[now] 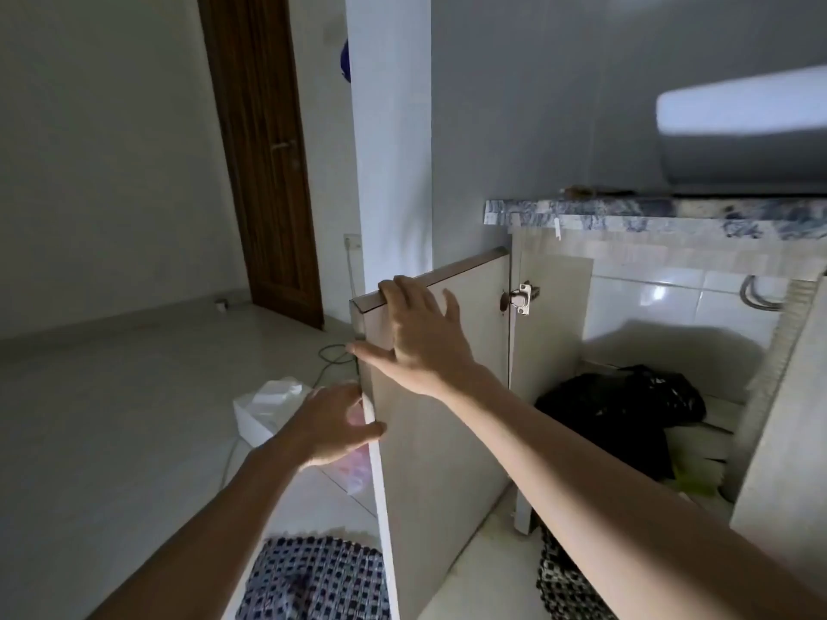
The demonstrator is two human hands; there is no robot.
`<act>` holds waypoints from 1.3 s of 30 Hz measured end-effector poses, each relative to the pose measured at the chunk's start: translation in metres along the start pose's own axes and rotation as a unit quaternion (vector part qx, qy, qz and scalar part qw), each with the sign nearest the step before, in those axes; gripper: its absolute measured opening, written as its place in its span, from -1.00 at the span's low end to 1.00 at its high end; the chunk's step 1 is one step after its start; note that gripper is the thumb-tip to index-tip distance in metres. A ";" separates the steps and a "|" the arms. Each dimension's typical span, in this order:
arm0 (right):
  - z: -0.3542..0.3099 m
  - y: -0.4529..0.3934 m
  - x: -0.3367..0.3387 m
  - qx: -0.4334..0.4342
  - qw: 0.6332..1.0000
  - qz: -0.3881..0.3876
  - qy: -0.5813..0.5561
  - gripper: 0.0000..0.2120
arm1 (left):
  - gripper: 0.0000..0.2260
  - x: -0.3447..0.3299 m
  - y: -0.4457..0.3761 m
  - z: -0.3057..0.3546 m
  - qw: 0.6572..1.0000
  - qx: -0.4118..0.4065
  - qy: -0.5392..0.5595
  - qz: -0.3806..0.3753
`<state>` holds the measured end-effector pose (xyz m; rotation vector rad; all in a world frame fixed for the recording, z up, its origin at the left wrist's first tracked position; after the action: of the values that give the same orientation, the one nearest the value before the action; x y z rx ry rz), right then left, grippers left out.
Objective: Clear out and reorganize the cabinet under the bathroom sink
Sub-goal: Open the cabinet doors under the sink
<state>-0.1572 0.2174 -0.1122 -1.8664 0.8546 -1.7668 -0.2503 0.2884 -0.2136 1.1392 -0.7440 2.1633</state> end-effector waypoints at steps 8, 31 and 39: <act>-0.012 -0.017 -0.011 -0.035 0.995 -0.088 0.017 -0.28 | -0.60 0.009 0.003 -0.012 0.994 0.101 -0.041 0.025; 0.271 0.218 0.192 -0.436 0.882 -0.098 0.151 -0.31 | -0.50 -0.197 -0.068 0.323 0.936 -0.264 0.141 -0.185; 0.330 0.202 0.223 -0.391 0.868 0.012 0.305 -0.38 | -0.50 -0.250 -0.133 0.413 0.890 -0.282 0.279 -0.226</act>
<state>0.1407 -0.1151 -0.1194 -1.6538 2.0758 -2.2340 0.1802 0.0328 -0.2013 0.3093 -0.6839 1.5892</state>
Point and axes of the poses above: each hand's wrist, its own y-axis away from the middle knuckle, its own x-axis out of the back of the hand, z = x × y, the point moved 7 cm from there along -y, towards the middle knuckle, and after that the axes turned 4 degrees about z, right-handed, at the moved point
